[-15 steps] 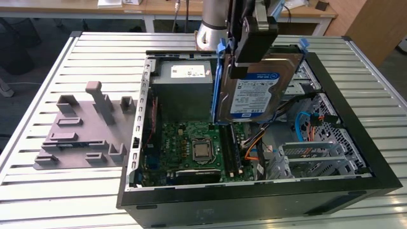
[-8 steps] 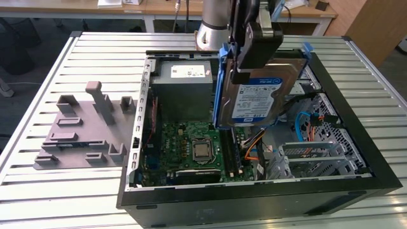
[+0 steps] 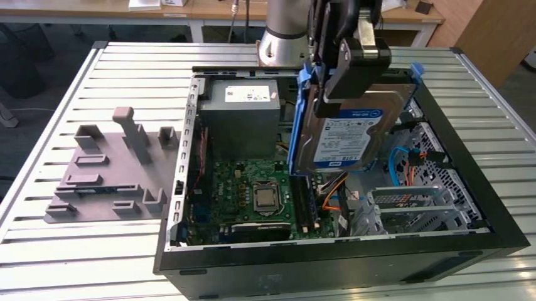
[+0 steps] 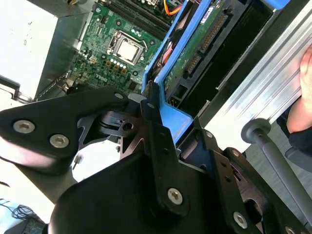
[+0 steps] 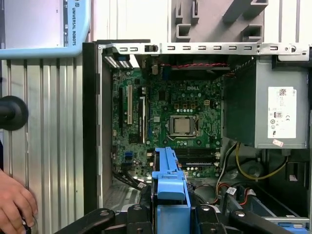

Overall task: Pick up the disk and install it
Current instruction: 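Insert the disk into the insertion slot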

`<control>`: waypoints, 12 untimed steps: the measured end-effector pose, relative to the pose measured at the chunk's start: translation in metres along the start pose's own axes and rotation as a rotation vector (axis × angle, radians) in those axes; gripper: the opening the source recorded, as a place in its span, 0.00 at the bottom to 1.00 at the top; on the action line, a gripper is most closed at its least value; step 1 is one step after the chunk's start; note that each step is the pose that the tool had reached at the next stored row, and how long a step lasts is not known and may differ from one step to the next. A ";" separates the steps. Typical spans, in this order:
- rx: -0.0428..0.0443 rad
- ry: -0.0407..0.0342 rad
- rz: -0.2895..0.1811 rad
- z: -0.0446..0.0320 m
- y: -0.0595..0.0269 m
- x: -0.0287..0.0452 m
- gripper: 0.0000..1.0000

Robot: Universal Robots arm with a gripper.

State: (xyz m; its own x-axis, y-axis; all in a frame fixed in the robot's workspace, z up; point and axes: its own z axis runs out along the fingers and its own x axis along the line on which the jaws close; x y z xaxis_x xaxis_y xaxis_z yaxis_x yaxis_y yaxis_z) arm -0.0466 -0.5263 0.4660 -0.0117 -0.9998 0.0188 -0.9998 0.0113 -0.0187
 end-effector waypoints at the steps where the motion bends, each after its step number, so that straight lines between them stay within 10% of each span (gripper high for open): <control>1: -0.0001 -0.0001 0.000 0.0001 -0.0021 0.0004 0.36; 12: -0.0016 0.0001 0.000 0.0019 -0.0158 0.0136 0.36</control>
State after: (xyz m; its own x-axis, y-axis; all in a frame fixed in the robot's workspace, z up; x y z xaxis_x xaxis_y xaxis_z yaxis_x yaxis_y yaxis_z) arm -0.0309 -0.5402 0.4647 -0.0119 -0.9998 0.0188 -0.9998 0.0116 -0.0171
